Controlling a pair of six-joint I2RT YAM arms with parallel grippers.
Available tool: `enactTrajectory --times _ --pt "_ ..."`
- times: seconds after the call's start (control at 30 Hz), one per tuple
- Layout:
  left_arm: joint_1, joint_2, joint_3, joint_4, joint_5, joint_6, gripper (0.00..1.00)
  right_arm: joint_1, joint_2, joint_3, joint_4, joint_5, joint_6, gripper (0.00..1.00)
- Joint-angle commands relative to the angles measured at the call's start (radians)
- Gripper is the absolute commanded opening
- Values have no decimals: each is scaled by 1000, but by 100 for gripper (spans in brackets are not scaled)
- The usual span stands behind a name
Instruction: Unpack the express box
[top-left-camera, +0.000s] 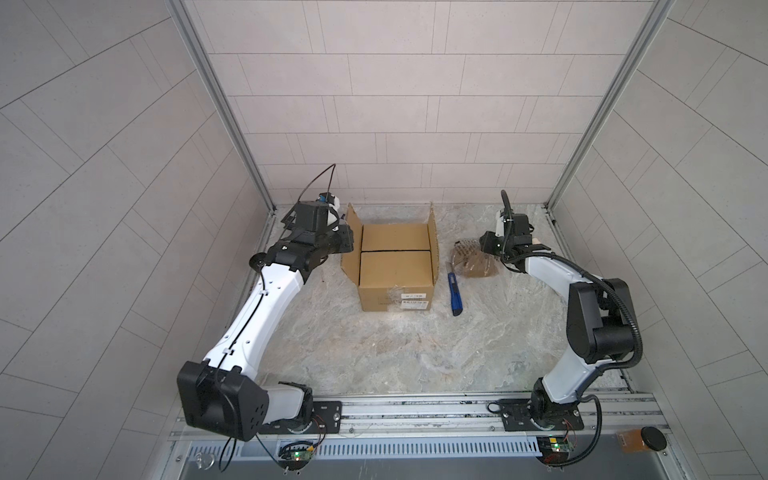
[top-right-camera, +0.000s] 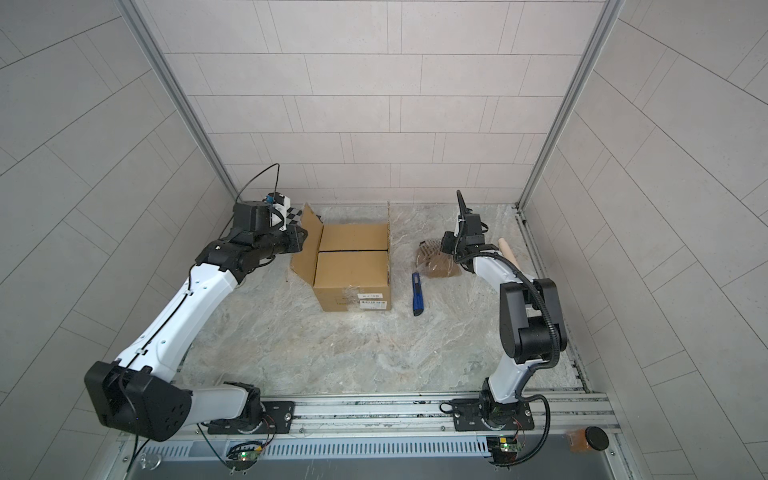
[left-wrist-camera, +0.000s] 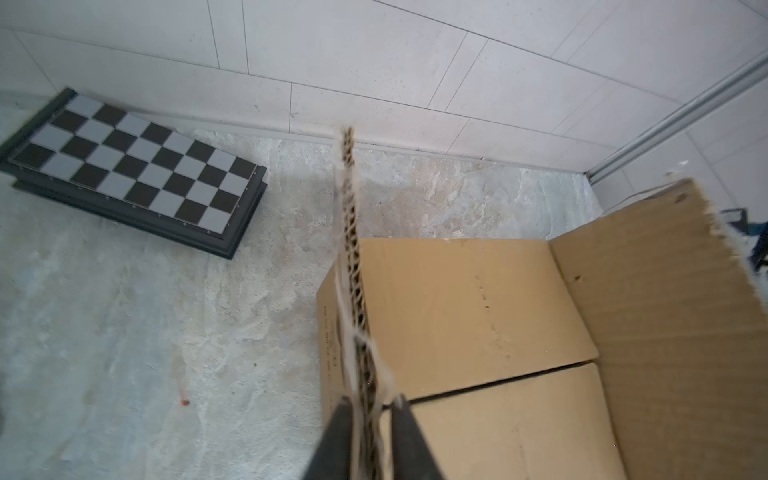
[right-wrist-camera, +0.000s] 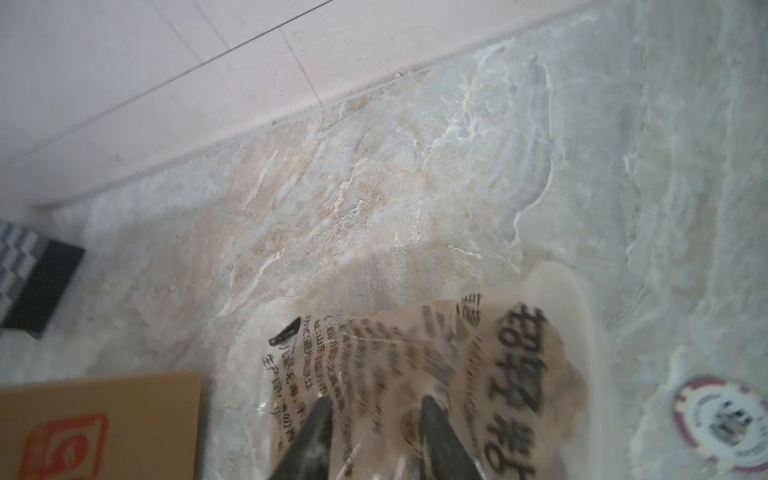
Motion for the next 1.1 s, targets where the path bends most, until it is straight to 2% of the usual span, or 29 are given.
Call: enactTrajectory --times 0.0,0.07,0.1,0.2,0.3,0.43,0.6,0.63,0.73,0.83,0.9,1.07 --pt "2 -13 -11 35 5 -5 71 0 -91 50 -45 69 -45 53" --pt "2 -33 -12 51 -2 -10 94 -1 -139 66 -102 123 -72 64" --pt "2 -47 -13 59 -8 -11 100 -1 -167 63 -116 144 -84 70" --pt "2 -116 -33 119 -31 -12 100 -1 -281 -13 -115 218 -99 84" --pt "2 -240 -122 248 -104 -17 100 -1 -415 -164 -66 312 -113 99" --pt "2 -447 -306 445 -272 -11 100 -1 -589 -419 82 446 -169 99" --pt "2 -678 -579 660 -513 29 100 2 -703 -739 394 522 -268 99" --pt "1 -715 -639 690 -576 35 100 2 -695 -775 453 531 -281 99" --pt "2 -792 -790 768 -677 51 100 4 -615 -836 596 497 -315 100" --pt "1 -830 -927 856 -742 59 100 6 -494 -856 752 486 -326 100" --pt "1 -823 -985 897 -784 79 100 7 -394 -873 893 493 -361 100" --pt "-6 -731 -1063 964 -894 65 100 11 -47 -925 1388 372 -438 100"
